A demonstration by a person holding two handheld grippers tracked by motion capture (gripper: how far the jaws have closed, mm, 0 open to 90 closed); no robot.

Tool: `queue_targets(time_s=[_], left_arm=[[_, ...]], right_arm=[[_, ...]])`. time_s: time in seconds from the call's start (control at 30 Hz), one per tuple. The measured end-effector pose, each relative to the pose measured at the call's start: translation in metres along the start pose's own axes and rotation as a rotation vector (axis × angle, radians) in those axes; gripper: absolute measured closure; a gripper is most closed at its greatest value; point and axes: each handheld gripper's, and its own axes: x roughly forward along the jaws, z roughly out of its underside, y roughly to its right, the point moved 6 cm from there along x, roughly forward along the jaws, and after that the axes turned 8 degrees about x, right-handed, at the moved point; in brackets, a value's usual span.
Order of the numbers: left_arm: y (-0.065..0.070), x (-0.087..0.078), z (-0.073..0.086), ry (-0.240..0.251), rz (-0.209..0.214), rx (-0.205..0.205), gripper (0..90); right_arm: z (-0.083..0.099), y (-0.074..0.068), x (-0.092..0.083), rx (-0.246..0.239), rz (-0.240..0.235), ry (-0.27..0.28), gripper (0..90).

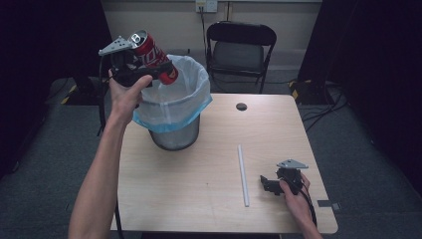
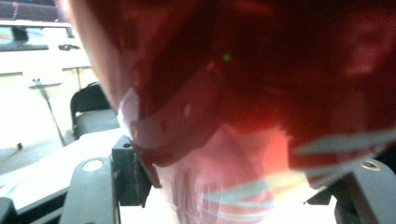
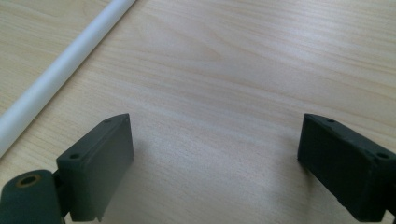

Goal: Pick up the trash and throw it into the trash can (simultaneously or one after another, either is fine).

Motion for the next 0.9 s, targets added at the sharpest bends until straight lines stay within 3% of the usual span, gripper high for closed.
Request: queue_targets(time_s=[0.1, 0.13, 0.2, 0.3, 0.43, 0.63, 0.9], left_arm=[[-0.005, 0.001, 0.004, -0.028, -0.011, 0.006, 33.7], [-0.010, 0.002, 0.009, -0.060, -0.033, 0.010, 33.5], [-0.010, -0.001, 0.009, -0.048, -0.016, 0.010, 32.9], [-0.010, 0.000, 0.011, -0.081, -0.006, 0.002, 27.3], [-0.010, -0.001, 0.011, -0.077, -0.018, 0.011, 25.8], [-0.007, -0.003, 0.009, -0.053, 0.006, 0.004, 20.5], [-0.002, -0.003, 0.014, -0.051, 0.040, -0.006, 19.7]], right_arm=[[0.000, 0.000, 0.000, -0.002, 0.000, 0.000, 9.7], [0.000, 0.000, 0.000, -0.001, 0.000, 0.000, 9.7], [0.000, 0.000, 0.000, 0.001, 0.000, 0.000, 9.7], [0.000, 0.000, 0.000, 0.000, -0.001, -0.002, 9.6], [0.000, 0.000, 0.000, 0.000, -0.001, -0.002, 9.6], [0.000, 0.000, 0.000, -0.002, -0.002, -0.004, 9.4], [0.000, 0.000, 0.000, -0.002, -0.002, -0.003, 9.4]])
